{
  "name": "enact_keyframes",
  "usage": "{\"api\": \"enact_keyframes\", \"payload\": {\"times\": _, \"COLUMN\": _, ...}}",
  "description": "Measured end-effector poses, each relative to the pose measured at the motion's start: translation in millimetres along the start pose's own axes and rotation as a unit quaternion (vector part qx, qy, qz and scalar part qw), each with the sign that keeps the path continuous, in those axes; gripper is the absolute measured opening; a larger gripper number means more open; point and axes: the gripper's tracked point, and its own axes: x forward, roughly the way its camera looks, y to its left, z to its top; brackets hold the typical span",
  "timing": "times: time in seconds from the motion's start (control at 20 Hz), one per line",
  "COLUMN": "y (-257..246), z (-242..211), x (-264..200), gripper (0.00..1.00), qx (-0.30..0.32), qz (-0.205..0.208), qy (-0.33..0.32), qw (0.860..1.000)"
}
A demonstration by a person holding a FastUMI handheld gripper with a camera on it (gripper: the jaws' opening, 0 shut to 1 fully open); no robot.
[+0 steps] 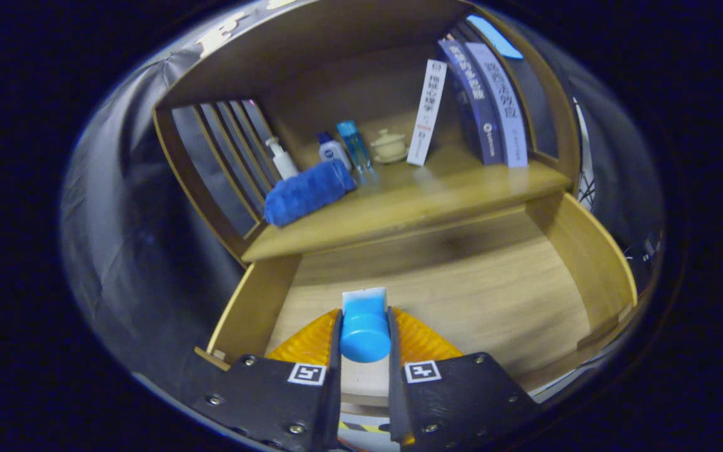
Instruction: Pull open the drawer, take out the items inside it, and place them on the countertop above the cabinet.
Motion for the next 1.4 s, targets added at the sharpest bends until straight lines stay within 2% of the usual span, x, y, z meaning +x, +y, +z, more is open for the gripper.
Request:
{"api": "enact_keyframes", "payload": {"times": 0.4, "y": 20.6, "z": 73.5, "x": -47.6, "gripper": 0.31, "qx": -0.024, "qz": 0.003, "qy": -0.147, "qw": 0.989}}
{"api": "enact_keyframes", "payload": {"times": 0.75, "y": 50.0, "z": 144.8, "x": -60.9, "gripper": 0.31, "qx": -0.052, "qz": -0.002, "qy": -0.255, "qw": 0.966}}
{"api": "enact_keyframes", "payload": {"times": 0.9, "y": 48.5, "z": 164.6, "x": -37.4, "gripper": 0.31, "qx": -0.046, "qz": -0.018, "qy": -0.257, "qw": 0.965}}
{"api": "enact_keyframes", "payload": {"times": 1.1, "y": 29.5, "z": 178.3, "x": 11.8, "gripper": 0.31, "qx": -0.048, "qz": -0.064, "qy": -0.251, "qw": 0.965}}
{"api": "enact_keyframes", "payload": {"times": 1.4, "y": -2.8, "z": 151.8, "x": 91.7, "gripper": 0.31, "qx": -0.034, "qz": -0.120, "qy": -0.195, "qw": 0.973}}
